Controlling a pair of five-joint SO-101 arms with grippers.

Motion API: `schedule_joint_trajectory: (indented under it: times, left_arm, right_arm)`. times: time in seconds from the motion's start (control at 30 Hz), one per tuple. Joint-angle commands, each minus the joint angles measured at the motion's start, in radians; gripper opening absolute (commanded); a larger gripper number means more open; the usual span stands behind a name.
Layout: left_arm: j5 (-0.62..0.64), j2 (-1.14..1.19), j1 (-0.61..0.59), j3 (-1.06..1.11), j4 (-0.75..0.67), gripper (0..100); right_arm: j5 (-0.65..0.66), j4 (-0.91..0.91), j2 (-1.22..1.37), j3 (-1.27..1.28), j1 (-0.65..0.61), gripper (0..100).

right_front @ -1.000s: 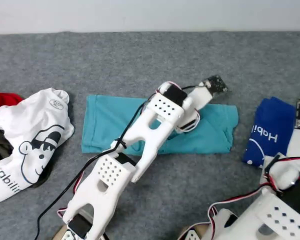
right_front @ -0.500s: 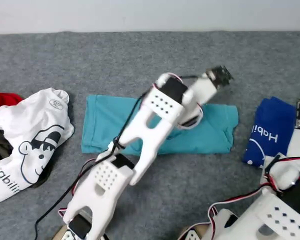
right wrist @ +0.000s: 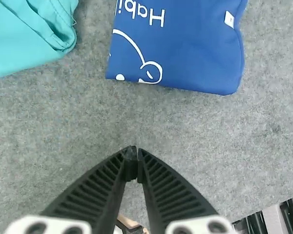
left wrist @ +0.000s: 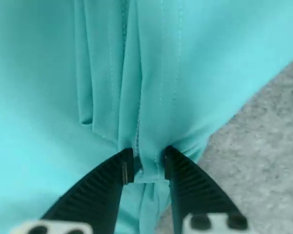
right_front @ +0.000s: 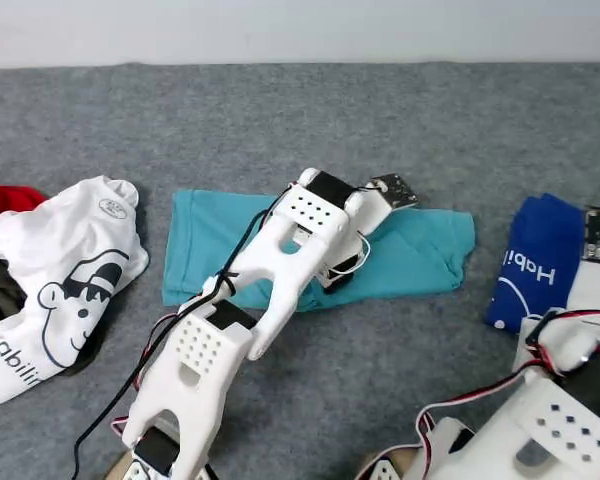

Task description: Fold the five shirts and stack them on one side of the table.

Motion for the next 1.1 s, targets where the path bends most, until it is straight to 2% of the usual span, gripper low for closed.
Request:
schedule_joint_trajectory:
  times: [0.0,0.13,0.27,0.5,0.63,0.8,0.97,1.07]
  left_arm:
    - [-0.002,-0.009,0.006,-0.018,0.014,11]
    - [0.003,-0.009,0.028,-0.15,0.109,11]
    - [0.063,-0.048,0.02,-0.268,0.12,11]
    - [0.097,-0.238,-0.017,-0.268,0.118,12]
    - [0.147,-0.315,-0.137,-0.205,0.118,12]
    - [0.196,-0.359,-0.368,-0.101,0.118,12]
    - [0.196,-0.345,-0.615,-0.019,0.11,24]
    - [0.178,-0.299,-0.704,-0.004,0.109,26]
  right_arm:
    - [0.005,0.039,-0.016,-0.006,0.012,1.0]
    - [0.006,0.039,-0.016,-0.006,0.012,1.0]
    - [0.005,0.039,-0.016,-0.006,0.012,1.0]
    - [0.005,0.039,-0.016,-0.006,0.012,1.0]
    - [0.005,0.039,-0.016,-0.006,0.012,1.0]
    - [0.006,0.039,-0.016,-0.006,0.012,1.0]
    - [0.002,0.039,-0.016,-0.006,0.01,1.0]
    - [0.002,0.038,-0.016,-0.006,0.007,1.1]
